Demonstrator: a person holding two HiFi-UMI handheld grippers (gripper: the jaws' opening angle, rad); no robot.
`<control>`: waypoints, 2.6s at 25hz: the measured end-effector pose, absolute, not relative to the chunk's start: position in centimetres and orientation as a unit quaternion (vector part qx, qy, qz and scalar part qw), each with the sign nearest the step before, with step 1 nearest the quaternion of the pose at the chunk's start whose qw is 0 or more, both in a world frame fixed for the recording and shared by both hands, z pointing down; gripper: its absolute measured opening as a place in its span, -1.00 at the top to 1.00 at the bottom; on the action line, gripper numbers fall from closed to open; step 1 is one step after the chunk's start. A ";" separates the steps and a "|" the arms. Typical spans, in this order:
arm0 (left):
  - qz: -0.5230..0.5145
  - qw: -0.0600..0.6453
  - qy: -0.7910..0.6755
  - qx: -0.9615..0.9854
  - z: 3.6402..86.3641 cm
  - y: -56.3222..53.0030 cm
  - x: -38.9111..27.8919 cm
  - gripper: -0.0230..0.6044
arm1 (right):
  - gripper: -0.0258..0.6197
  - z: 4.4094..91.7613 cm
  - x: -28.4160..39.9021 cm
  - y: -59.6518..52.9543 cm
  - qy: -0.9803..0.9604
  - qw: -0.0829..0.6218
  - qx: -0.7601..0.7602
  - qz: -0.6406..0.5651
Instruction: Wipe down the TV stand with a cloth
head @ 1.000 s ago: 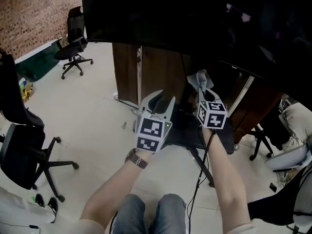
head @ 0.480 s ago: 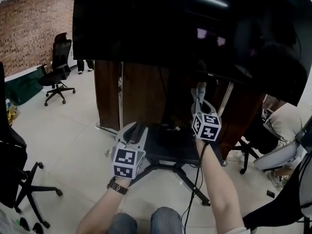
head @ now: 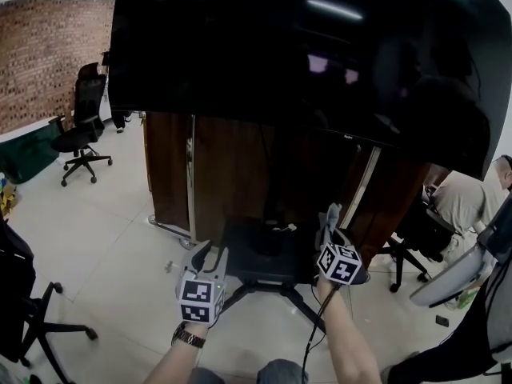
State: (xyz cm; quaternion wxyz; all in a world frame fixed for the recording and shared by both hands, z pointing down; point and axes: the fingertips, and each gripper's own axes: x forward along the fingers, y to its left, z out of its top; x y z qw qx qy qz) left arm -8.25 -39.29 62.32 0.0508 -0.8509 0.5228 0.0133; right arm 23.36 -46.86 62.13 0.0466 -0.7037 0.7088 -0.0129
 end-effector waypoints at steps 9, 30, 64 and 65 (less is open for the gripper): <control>0.062 0.027 0.562 -0.825 64.2 -37.3 -12.5 0.46 | 0.84 64.8 -3.6 -37.6 0.864 0.037 -0.502 0.019; 0.036 0.053 0.495 -0.867 64.8 -32.4 -3.6 0.46 | 0.84 62.8 25.6 -37.9 0.745 0.056 -0.664 -0.033; -0.064 0.006 0.495 -0.866 86.1 -34.2 -11.0 0.46 | 0.85 96.2 5.2 -50.1 0.796 -0.116 -0.592 -0.058; -0.068 0.002 0.502 -0.862 86.7 -34.2 -11.8 0.46 | 0.85 99.3 5.0 -50.0 0.793 -0.132 -0.589 -0.078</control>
